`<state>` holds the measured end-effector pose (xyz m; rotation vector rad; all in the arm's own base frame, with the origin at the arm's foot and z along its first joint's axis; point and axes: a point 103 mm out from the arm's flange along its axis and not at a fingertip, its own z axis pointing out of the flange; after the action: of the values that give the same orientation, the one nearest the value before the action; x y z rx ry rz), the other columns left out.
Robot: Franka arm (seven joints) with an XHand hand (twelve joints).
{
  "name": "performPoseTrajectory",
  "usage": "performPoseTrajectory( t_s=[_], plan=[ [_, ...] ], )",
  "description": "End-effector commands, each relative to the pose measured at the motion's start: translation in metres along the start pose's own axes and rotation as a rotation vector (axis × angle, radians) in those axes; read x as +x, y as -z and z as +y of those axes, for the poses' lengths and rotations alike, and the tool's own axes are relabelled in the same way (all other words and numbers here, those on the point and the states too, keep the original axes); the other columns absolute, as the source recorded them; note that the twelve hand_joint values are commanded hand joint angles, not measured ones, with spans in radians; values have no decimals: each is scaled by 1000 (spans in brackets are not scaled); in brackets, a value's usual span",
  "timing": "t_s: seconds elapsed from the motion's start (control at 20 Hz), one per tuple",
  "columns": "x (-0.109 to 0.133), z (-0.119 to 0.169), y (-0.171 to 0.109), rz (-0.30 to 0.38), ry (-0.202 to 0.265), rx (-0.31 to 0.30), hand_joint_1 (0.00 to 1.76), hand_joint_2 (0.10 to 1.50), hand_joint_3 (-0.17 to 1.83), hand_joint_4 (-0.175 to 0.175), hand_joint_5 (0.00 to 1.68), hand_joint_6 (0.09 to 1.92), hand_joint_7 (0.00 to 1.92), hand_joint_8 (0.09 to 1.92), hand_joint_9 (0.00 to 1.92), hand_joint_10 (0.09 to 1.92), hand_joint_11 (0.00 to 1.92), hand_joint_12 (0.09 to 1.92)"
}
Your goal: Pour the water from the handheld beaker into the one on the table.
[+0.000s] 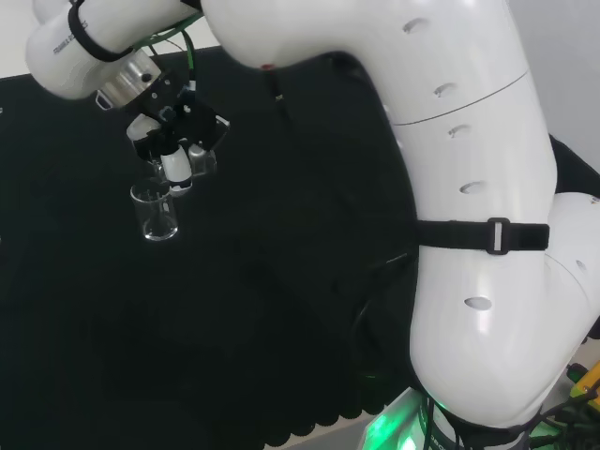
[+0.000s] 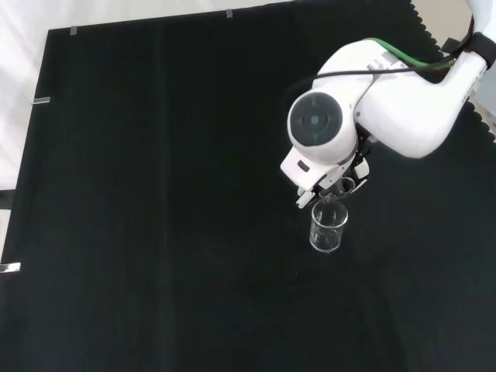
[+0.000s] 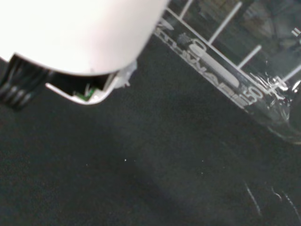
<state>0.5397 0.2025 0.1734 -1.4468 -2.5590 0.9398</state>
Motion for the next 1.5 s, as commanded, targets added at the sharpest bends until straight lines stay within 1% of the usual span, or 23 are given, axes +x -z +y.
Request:
performPoseTrajectory(
  t_s=[0.05,0.1,0.25,0.3,0.35,0.5,0.7,1.0,1.05,1.35,1.5],
  plan=[
    [-8,-7,3,111,-8,-111,1412,490,1189,-175,801,1920,1470,1920,1573,1529,1258,1312],
    [-9,-9,3,128,-13,-136,1412,490,1189,-175,801,1920,1470,1920,1573,1530,1258,1312],
    [-10,-11,4,152,-21,-167,1412,489,1190,-175,803,1920,1471,1920,1572,1530,1258,1312],
    [-12,-13,3,168,-24,-187,1412,489,1190,-175,803,1920,1471,1920,1572,1531,1258,1312],
    [-12,-14,3,172,-25,-192,1412,490,1191,-175,804,1920,1471,1920,1572,1531,1258,1312],
    [-17,-17,2,217,-32,-240,1411,490,1191,-175,806,1920,1471,1920,1572,1532,1258,1312],
    [-20,-20,0,255,-37,-287,1410,490,1192,-175,808,1920,1472,1920,1573,1532,1259,1313],
    [-23,-23,-2,310,-43,-336,1409,491,1193,-175,810,1920,1474,1920,1573,1533,1260,1312],
    [-20,-22,-2,303,-35,-339,1408,491,1193,-175,811,1920,1474,1920,1573,1533,1260,1312],
    [-27,-27,-4,329,-38,-367,1407,491,1194,-175,811,1920,1474,1920,1573,1533,1260,1311],
    [-28,-28,-4,333,-38,-368,1406,492,1194,-175,812,1920,1475,1920,1573,1533,1260,1311]
  ],
)
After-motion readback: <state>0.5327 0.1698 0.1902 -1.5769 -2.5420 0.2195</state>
